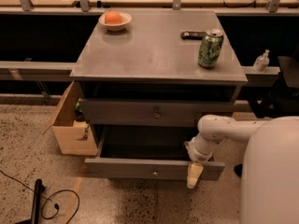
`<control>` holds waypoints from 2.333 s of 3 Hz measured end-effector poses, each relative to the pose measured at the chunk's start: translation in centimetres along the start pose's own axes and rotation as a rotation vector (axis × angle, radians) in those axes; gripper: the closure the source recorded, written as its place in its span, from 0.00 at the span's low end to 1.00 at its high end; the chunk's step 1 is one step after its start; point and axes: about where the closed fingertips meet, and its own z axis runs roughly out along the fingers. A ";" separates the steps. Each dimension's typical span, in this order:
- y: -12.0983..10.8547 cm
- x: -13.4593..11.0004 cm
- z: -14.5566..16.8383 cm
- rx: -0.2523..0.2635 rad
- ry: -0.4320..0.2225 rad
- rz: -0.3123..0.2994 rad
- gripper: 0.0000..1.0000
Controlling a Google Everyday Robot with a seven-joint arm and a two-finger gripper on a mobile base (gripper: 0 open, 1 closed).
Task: Open middle drawer
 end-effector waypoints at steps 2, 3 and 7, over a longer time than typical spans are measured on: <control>-0.9 0.7 2.5 -0.012 0.005 0.013 0.00; -0.8 1.3 3.3 -0.022 0.005 0.026 0.14; 0.9 1.8 2.4 -0.094 0.012 0.037 1.00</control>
Offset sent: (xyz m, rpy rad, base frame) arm 0.0138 -0.0063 -0.0408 -0.0110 0.0273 -0.0192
